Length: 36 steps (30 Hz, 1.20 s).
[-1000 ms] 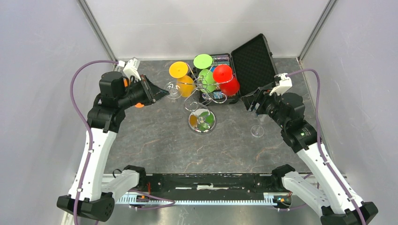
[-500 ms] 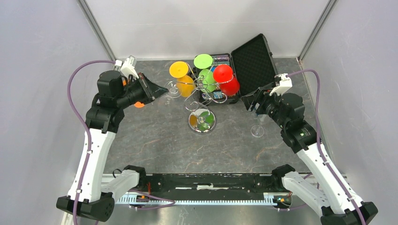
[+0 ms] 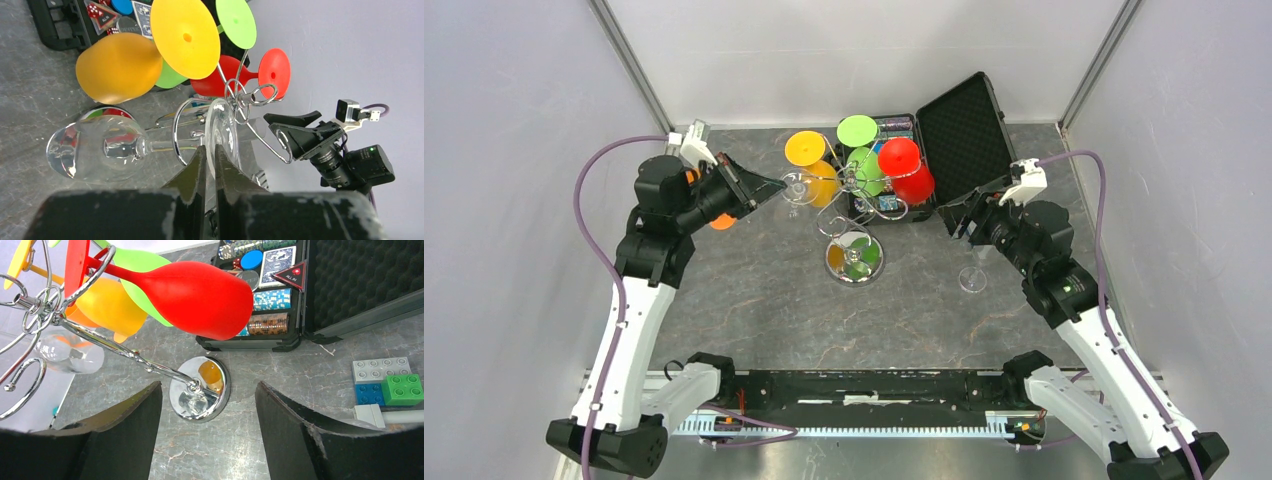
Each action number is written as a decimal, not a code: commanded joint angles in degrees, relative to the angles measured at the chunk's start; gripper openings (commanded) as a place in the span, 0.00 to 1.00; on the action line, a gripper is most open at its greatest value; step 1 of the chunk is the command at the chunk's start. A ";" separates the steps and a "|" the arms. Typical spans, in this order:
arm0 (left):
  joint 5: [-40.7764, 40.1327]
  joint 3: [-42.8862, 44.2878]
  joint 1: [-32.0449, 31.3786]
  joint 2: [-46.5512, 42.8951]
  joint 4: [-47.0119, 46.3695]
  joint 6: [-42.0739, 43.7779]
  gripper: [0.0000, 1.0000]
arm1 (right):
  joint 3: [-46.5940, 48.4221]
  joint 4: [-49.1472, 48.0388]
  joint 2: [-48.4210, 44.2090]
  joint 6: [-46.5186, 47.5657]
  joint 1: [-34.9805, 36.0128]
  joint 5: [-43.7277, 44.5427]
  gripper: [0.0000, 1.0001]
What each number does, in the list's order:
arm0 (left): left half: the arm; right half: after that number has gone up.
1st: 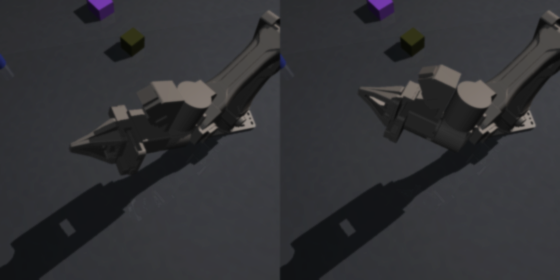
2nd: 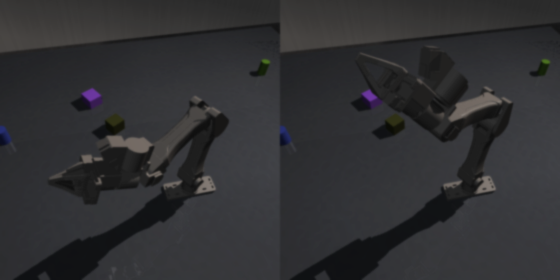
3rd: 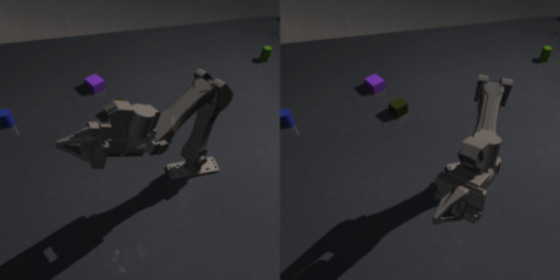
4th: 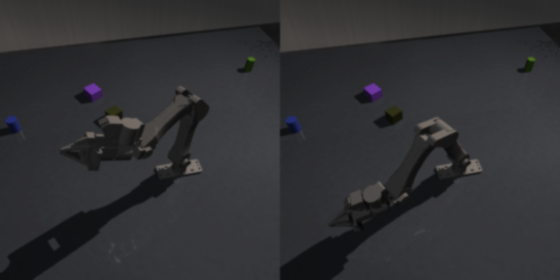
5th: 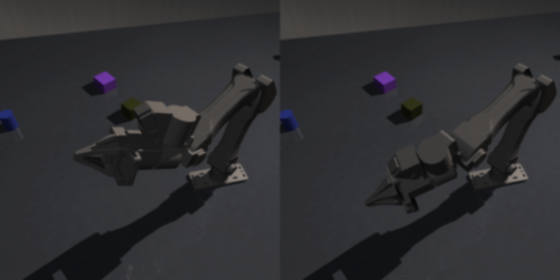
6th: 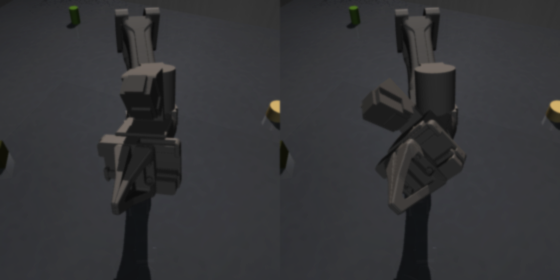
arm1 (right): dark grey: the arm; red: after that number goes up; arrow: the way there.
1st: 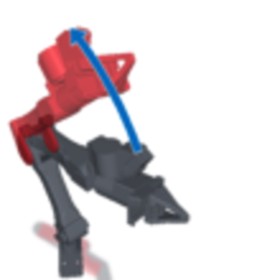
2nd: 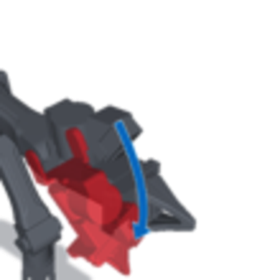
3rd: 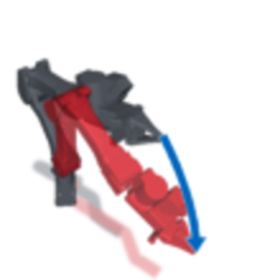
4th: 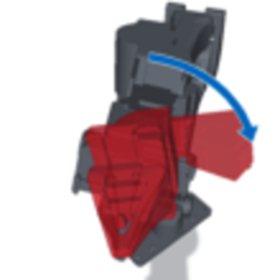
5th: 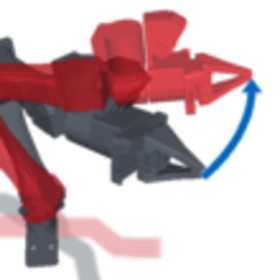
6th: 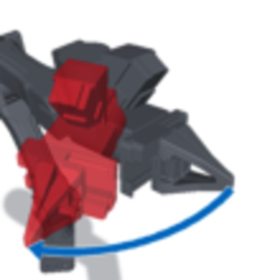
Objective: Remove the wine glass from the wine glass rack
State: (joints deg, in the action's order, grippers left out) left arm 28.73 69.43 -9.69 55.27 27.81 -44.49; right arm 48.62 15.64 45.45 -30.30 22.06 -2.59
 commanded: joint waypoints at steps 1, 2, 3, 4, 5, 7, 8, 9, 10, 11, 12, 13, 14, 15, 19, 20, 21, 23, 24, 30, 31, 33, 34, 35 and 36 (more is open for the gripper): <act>1.60 -2.09 0.20 -1.00 -8.06 -4.79 0.02 | -1.03 -3.13 -0.95 -1.04 -0.16 -0.75 0.73; 1.85 -2.71 0.20 -0.79 -8.72 -5.43 0.02 | -1.14 -3.23 -0.98 -1.15 -0.16 -0.88 0.73; 2.02 -3.03 0.20 -0.63 -9.32 -5.87 0.02 | -1.24 -3.30 -0.90 -1.15 -0.17 -0.92 0.73; 2.19 -3.36 0.20 -0.45 -9.77 -6.19 0.02 | -1.38 -3.32 -0.87 -1.24 -0.12 -0.90 0.73; 2.29 -3.55 0.20 -0.27 -10.11 -6.37 0.02 | -1.51 -3.39 -0.82 -1.33 -0.18 -0.98 0.73; 2.48 -3.75 0.20 0.01 -10.62 -6.72 0.02 | -1.64 -3.42 -0.82 -1.40 -0.14 -1.08 0.73; 2.51 -3.82 0.20 0.09 -10.83 -6.83 0.02 | -1.69 -3.42 -0.82 -1.47 -0.15 -1.05 0.73; 2.66 -3.86 0.20 0.18 -11.09 -7.07 0.03 | -1.76 -3.46 -0.81 -1.51 -0.15 -1.11 0.73; 2.82 -3.93 0.20 0.19 -11.28 -7.23 0.05 | -1.77 -3.51 -0.81 -1.51 -0.18 -1.18 0.73; 3.02 -3.95 0.20 0.25 -11.42 -7.41 0.09 | -1.84 -3.47 -0.94 -1.49 -0.18 -1.12 0.73; 3.21 -4.05 0.20 0.38 -11.46 -7.54 0.11 | -1.86 -3.49 -0.90 -1.60 -0.17 -1.12 0.73; 3.41 -4.04 0.20 0.47 -11.49 -7.61 0.13 | -1.95 -3.49 -0.96 -1.57 -0.12 -1.16 0.73; 3.72 -4.08 0.16 0.58 -11.58 -7.69 0.14 | -1.95 -3.51 -0.98 -1.67 -0.17 -1.18 0.73; 4.04 -4.17 0.20 0.58 -11.62 -7.81 0.16 | -2.04 -3.50 -0.99 -1.65 -0.11 -1.17 0.73; 4.98 -4.55 0.14 0.78 -11.64 -7.72 0.18 | -2.10 -3.51 -1.00 -1.73 -0.10 -1.09 0.73; 5.31 -4.64 0.20 0.74 -11.51 -7.63 0.19 | -2.13 -3.47 -1.02 -1.85 -0.12 -1.14 0.73; 5.58 -4.67 0.16 0.75 -11.39 -7.39 0.21 | -2.12 -3.49 -0.96 -1.86 -0.17 -1.12 0.73; 5.97 -4.83 0.20 0.78 -10.90 -6.91 0.24 | -2.15 -3.51 -0.98 -1.94 -0.12 -1.15 0.73; 6.15 -4.91 0.18 0.75 -10.69 -6.70 0.26 | -2.13 -3.49 -0.98 -1.95 -0.14 -1.19 0.73; 6.94 -5.53 0.18 1.29 -10.15 -6.29 0.30 | -2.37 -3.50 -1.09 -2.03 -0.20 -1.09 0.73; 7.03 -5.49 0.20 1.41 -10.15 -6.31 0.31 | -2.39 -3.51 -1.14 -2.03 -0.12 -1.02 0.73; 7.39 -5.38 0.20 1.57 -10.16 -6.39 0.30 | -2.39 -3.46 -1.05 -2.12 -0.15 -1.09 0.73; 7.62 -5.31 0.19 1.71 -10.10 -6.48 0.30 | -2.37 -3.51 -1.03 -2.12 -0.09 -1.09 0.73; 7.99 -5.27 0.17 1.79 -10.14 -6.51 0.30 | -2.39 -3.51 -1.00 -2.12 -0.16 -1.01 0.73; 8.43 -5.25 0.11 1.96 -10.15 -6.57 0.30 | -2.39 -3.49 -1.02 -2.18 -0.16 -1.08 0.73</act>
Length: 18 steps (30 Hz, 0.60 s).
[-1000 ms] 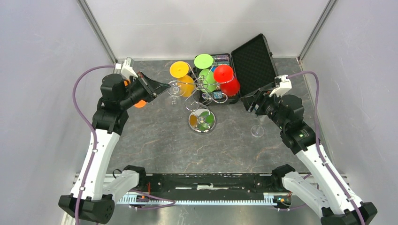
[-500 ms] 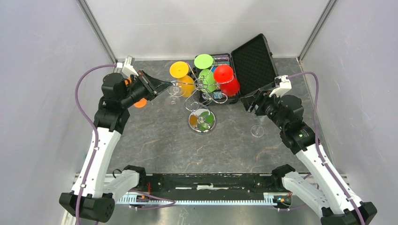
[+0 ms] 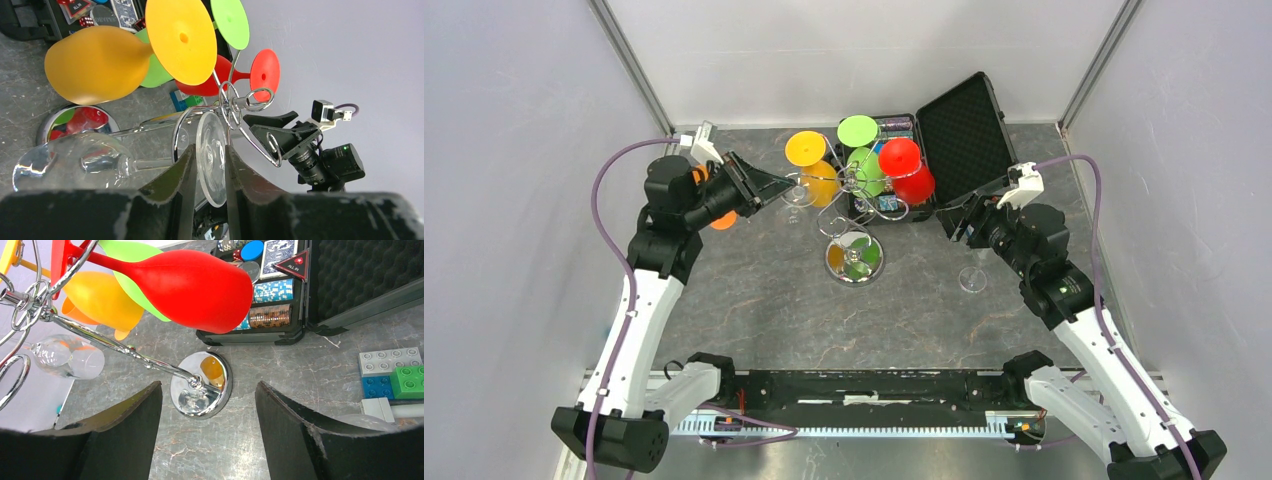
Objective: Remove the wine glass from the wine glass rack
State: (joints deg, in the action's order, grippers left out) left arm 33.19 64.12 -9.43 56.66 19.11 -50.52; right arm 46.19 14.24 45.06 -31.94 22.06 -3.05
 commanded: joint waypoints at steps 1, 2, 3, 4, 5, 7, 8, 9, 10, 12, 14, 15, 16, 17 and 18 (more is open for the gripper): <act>4.58 0.04 -0.15 0.87 -1.45 -0.63 0.30 | 0.04 -2.10 -0.52 -0.54 -0.17 -0.49 0.73; 5.06 0.13 -0.15 1.13 -1.40 -0.35 0.30 | 0.06 -2.11 -0.50 -0.55 -0.18 -0.49 0.73; 5.29 0.20 -0.18 1.39 -1.04 0.08 0.30 | 0.12 -2.08 -0.46 -0.54 -0.17 -0.51 0.73; 5.31 0.58 -0.15 1.62 -0.04 0.90 0.28 | 0.21 -2.10 -0.47 -0.56 -0.15 -0.61 0.73; 5.38 1.02 -0.17 1.88 0.90 1.68 0.26 | 0.28 -2.07 -0.37 -0.57 -0.11 -0.63 0.73; 5.12 1.80 -0.17 1.95 2.23 2.97 0.14 | 0.42 -2.11 -0.42 -0.51 -0.18 -0.72 0.73; 4.67 2.24 -0.15 1.88 2.77 3.41 0.07 | 0.45 -2.07 -0.42 -0.64 -0.17 -0.72 0.73; 4.22 2.93 -0.17 1.81 3.43 3.93 0.03 | 0.47 -2.07 -0.39 -0.71 -0.18 -0.68 0.73; 3.55 3.59 -0.15 1.69 3.88 4.29 0.02 | 0.56 -2.04 -0.33 -0.75 -0.18 -0.71 0.73; 2.33 4.84 -0.17 1.29 4.09 4.64 0.02 | 0.65 -2.04 -0.36 -0.92 -0.16 -0.72 0.73; 1.06 6.00 -0.15 1.04 4.05 4.50 0.02 | 0.57 -2.28 -0.32 -0.99 -0.14 -0.90 0.73; 0.32 6.46 -0.15 0.72 3.69 4.28 0.02 | 0.63 -2.24 -0.32 -1.10 -0.17 -0.88 0.73; -0.43 6.62 -0.15 0.53 3.13 3.85 0.02 | 0.65 -2.22 -0.38 -1.05 -0.18 -0.86 0.73; -0.93 6.72 -0.18 0.14 2.25 3.16 0.02 | 0.65 -2.25 -0.45 -1.17 -0.14 -0.84 0.73; -1.53 6.77 -0.15 -0.06 1.51 2.55 0.02 | 0.64 -2.27 -0.44 -1.16 -0.15 -0.83 0.73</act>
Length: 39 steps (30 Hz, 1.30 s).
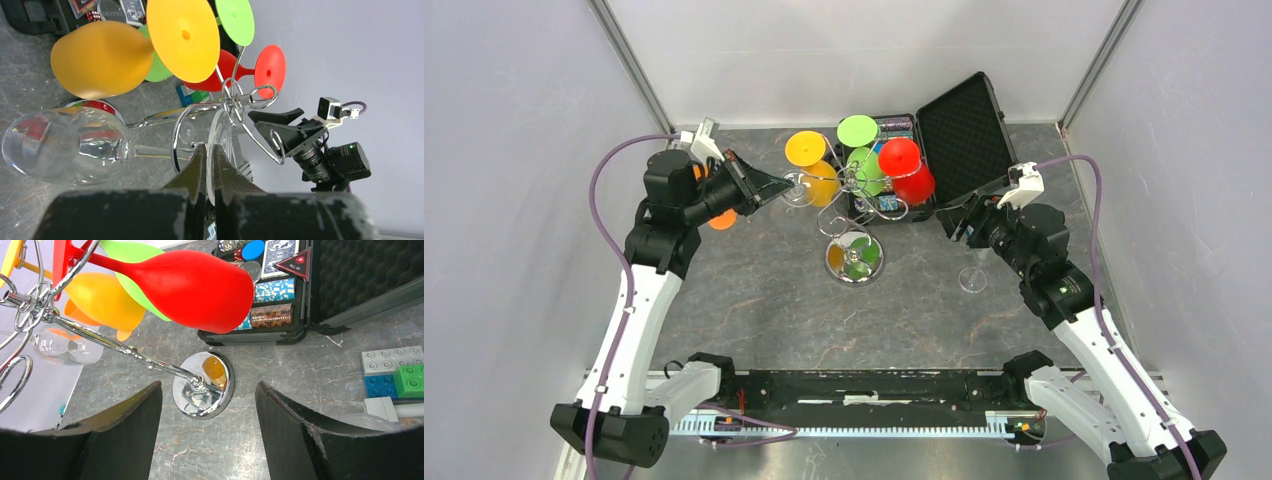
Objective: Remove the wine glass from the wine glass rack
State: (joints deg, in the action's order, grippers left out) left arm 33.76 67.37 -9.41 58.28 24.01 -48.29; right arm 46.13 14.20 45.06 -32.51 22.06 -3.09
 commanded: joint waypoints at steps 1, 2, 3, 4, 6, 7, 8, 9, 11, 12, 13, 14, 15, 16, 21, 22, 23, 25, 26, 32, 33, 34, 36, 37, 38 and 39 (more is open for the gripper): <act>-2.57 3.56 -0.19 -1.90 -4.23 -0.27 0.02 | 0.72 -2.20 -0.49 -0.61 -0.14 -0.84 0.73; -3.21 3.40 -0.18 -2.16 -5.43 -0.88 0.02 | 0.72 -2.22 -0.54 -0.71 -0.18 -0.82 0.73; -3.65 3.04 -0.17 -2.30 -6.56 -1.67 0.02 | 0.72 -2.23 -0.57 -0.71 -0.12 -0.81 0.73; -4.05 2.86 -0.20 -2.39 -7.64 -2.22 0.02 | 0.72 -2.20 -0.59 -0.66 -0.15 -0.86 0.73; -5.34 2.76 -0.17 -2.39 -8.48 -2.74 0.02 | 0.72 -2.18 -0.66 -0.79 -0.19 -0.86 0.73; -5.90 2.60 -0.17 -2.35 -9.19 -2.92 0.02 | 0.72 -2.17 -0.74 -0.78 -0.18 -0.86 0.73; -6.19 2.36 -0.17 -2.25 -9.72 -3.22 0.02 | 0.74 -2.22 -0.83 -0.75 -0.15 -0.85 0.73; -6.33 2.09 -0.18 -2.16 -10.71 -3.58 0.02 | 0.72 -2.21 -0.85 -0.69 -0.15 -0.79 0.73; -6.06 1.56 -0.19 -1.82 -12.55 -4.45 0.02 | 0.72 -2.23 -0.85 -0.60 -0.17 -1.05 0.74; -5.99 1.38 -0.22 -1.62 -13.15 -4.69 0.02 | 0.72 -2.23 -0.88 -0.62 -0.16 -1.26 0.74; -6.14 1.36 -0.17 -1.46 -13.20 -4.79 0.02 | 0.76 -2.20 -0.85 -0.54 -0.15 -1.31 0.75; -6.56 1.36 -0.17 -1.42 -12.97 -4.63 0.02 | 0.80 -2.23 -0.85 -0.53 -0.12 -1.39 0.75; -7.00 1.28 -0.19 -1.71 -12.57 -4.47 0.02 | 0.80 -2.22 -0.94 -0.51 -0.16 -1.41 0.76; -7.68 1.18 -0.18 -1.99 -12.23 -4.15 0.02 | 0.81 -2.20 -0.85 -0.43 -0.18 -1.42 0.76; -12.03 1.29 -0.18 -4.76 -8.16 -2.24 0.02 | 0.72 -2.23 -0.77 -0.45 -0.14 -1.39 0.76; -12.28 1.27 -0.20 -5.38 -7.97 -2.24 0.02 | 0.72 -2.17 -0.76 -0.47 -0.19 -1.39 0.77; -12.63 1.40 -0.18 -5.80 -7.86 -2.33 0.02 | 0.67 -2.24 -0.71 -0.48 -0.13 -1.47 0.77; -13.37 1.53 -0.17 -6.39 -7.69 -2.33 0.02 | 0.55 -2.18 -0.72 -0.61 -0.10 -1.44 0.77; -13.88 1.63 -0.21 -6.43 -7.66 -2.34 0.02 | 0.54 -2.26 -0.68 -0.59 -0.17 -1.49 0.77; -12.87 0.21 -0.19 -4.84 -12.60 -4.75 0.02 | -0.05 -3.21 -1.39 -0.27 -0.17 -2.49 0.82; -11.87 -0.03 -0.19 -4.09 -13.92 -5.47 0.02 | -0.36 -3.78 -1.67 -0.03 -0.14 -2.87 0.83; -10.46 -0.26 -0.17 -3.38 -15.37 -6.11 0.02 | -0.59 -4.41 -2.16 0.32 -0.13 -3.28 0.85; -7.86 -0.49 -0.17 -2.17 -17.69 -7.24 0.02 | -1.35 -5.55 -3.33 0.59 -0.13 -3.42 0.91; -6.49 -0.53 -0.17 -1.55 -18.53 -7.73 0.02 | -1.70 -6.08 -4.04 0.69 -0.16 -3.45 0.93; -4.94 -0.45 -0.24 -1.10 -19.09 -8.07 0.02 | -2.07 -6.44 -4.68 0.70 -0.14 -3.24 0.94; -3.84 -0.45 -0.26 -0.76 -19.46 -8.48 0.02 | -2.26 -6.70 -5.09 0.82 -0.14 -3.07 0.95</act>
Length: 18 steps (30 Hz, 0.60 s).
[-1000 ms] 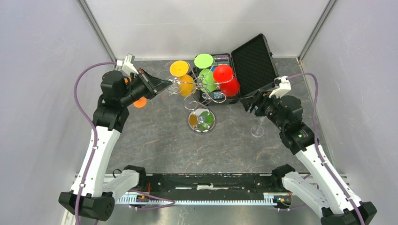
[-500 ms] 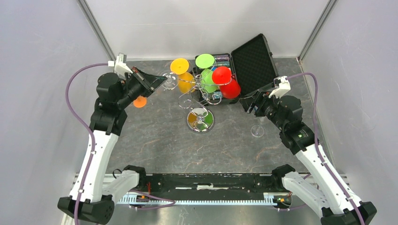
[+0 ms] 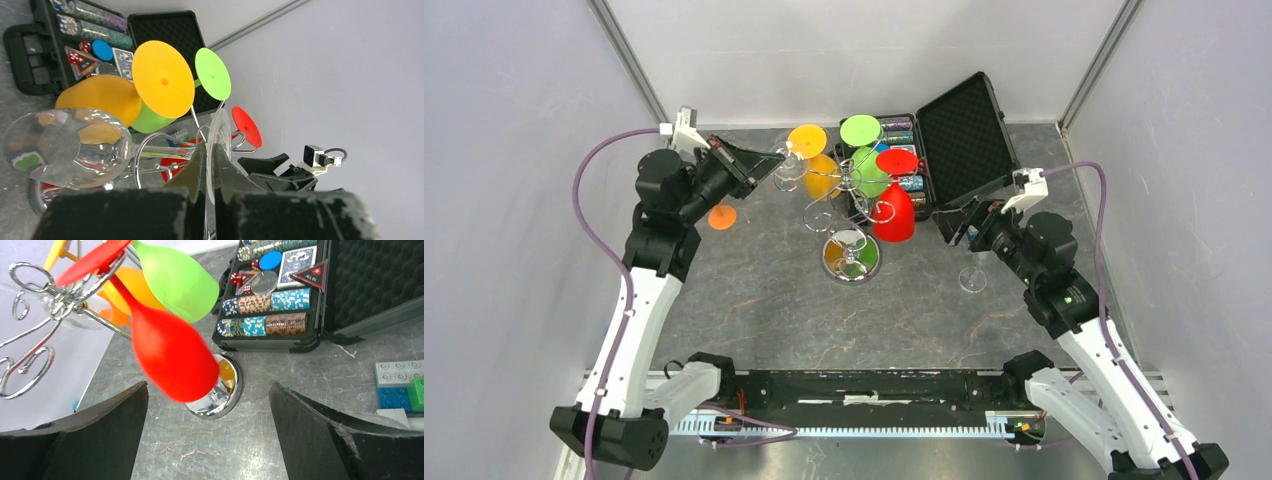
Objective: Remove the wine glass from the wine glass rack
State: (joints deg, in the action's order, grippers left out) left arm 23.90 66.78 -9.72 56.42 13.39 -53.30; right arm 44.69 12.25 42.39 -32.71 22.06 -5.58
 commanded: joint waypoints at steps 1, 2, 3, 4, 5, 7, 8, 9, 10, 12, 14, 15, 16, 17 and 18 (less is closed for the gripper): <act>7.12 0.10 0.03 1.31 -9.14 -3.83 0.02 | -0.92 -4.86 -2.78 0.95 -0.12 -0.40 0.95; 7.91 0.02 0.00 1.30 -9.30 -4.17 0.02 | -0.94 -4.85 -2.89 0.89 -0.17 -0.27 0.96; 8.55 -0.07 0.05 1.26 -9.28 -4.47 0.02 | -0.91 -4.81 -2.88 0.89 -0.17 -0.43 0.96; 9.33 -0.24 0.05 1.04 -9.32 -4.90 0.02 | -0.84 -4.82 -2.92 0.90 -0.18 -0.62 0.96; 10.15 -0.40 0.00 0.92 -9.56 -5.33 0.02 | -0.83 -4.82 -2.78 0.89 -0.13 -0.89 0.96; 12.41 -0.55 0.05 0.55 -9.86 -6.16 0.02 | -0.81 -4.95 -2.69 0.53 -0.12 -1.03 0.97; 13.32 -0.69 0.04 0.30 -9.87 -6.57 0.02 | -0.83 -4.91 -2.62 0.24 -0.17 -1.06 0.97; 14.38 -0.90 0.04 -0.01 -9.87 -7.01 0.02 | -0.75 -4.91 -2.56 0.04 -0.11 -1.07 0.97; 15.15 -1.09 0.04 -0.38 -9.58 -7.23 0.02 | -0.74 -5.00 -2.51 -0.11 -0.13 -1.26 0.97; 16.07 -1.60 0.04 -1.15 -8.23 -7.35 0.02 | -0.81 -5.17 -2.40 -0.71 -0.11 -1.72 0.97; 16.11 -2.07 0.00 -2.38 -5.94 -6.75 0.02 | -0.83 -5.37 -2.44 -1.14 -0.12 -2.19 0.97; 15.71 -2.25 -0.02 -3.10 -4.71 -6.16 0.02 | -0.92 -5.47 -2.43 -1.33 -0.11 -2.45 0.97; 15.32 -2.43 0.05 -3.90 -3.38 -5.46 0.02 | -0.91 -5.61 -2.43 -1.46 -0.10 -2.90 0.97; 14.85 -2.55 0.05 -4.73 -2.12 -4.98 0.02 | -0.96 -5.86 -2.52 -1.60 -0.13 -3.44 0.97; 14.26 -2.58 0.05 -5.71 -0.95 -4.44 0.02 | -1.00 -6.12 -2.58 -1.77 -0.15 -3.97 0.97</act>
State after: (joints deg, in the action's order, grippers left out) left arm 36.82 64.07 -9.72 54.98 10.94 -58.24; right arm 44.01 9.61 40.12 -33.43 22.06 -7.22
